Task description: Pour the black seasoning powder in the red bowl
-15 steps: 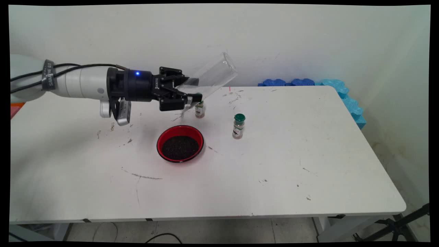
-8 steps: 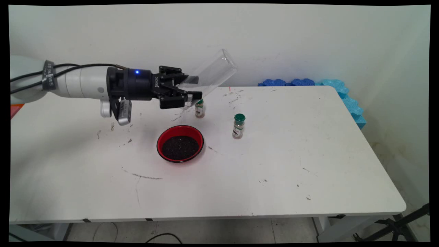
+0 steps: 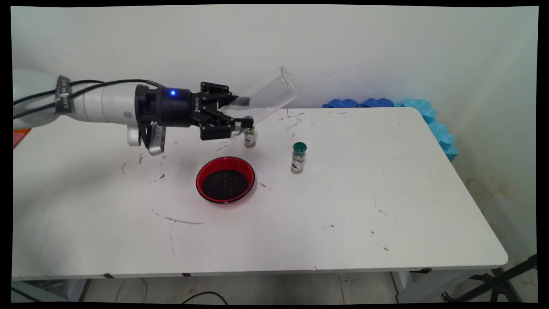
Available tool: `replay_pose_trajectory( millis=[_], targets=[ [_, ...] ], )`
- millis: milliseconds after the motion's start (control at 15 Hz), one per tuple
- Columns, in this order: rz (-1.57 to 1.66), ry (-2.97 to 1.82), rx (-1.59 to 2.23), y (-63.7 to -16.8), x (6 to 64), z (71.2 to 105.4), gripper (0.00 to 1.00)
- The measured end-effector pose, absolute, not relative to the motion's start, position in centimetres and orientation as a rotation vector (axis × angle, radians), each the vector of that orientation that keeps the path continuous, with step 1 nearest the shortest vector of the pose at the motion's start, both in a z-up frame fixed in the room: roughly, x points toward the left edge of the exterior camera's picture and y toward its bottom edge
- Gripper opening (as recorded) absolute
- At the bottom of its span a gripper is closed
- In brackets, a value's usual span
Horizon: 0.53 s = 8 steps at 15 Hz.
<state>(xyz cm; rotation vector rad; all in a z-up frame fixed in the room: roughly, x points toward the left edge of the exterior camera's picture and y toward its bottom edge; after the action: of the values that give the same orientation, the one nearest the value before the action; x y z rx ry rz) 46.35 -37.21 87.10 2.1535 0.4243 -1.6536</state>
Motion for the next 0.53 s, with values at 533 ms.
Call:
replay_pose_trajectory(
  millis=[533],
  targets=[
    [-1.467,0.016,2.209,-37.01,46.48,87.13,0.0]
  ],
)
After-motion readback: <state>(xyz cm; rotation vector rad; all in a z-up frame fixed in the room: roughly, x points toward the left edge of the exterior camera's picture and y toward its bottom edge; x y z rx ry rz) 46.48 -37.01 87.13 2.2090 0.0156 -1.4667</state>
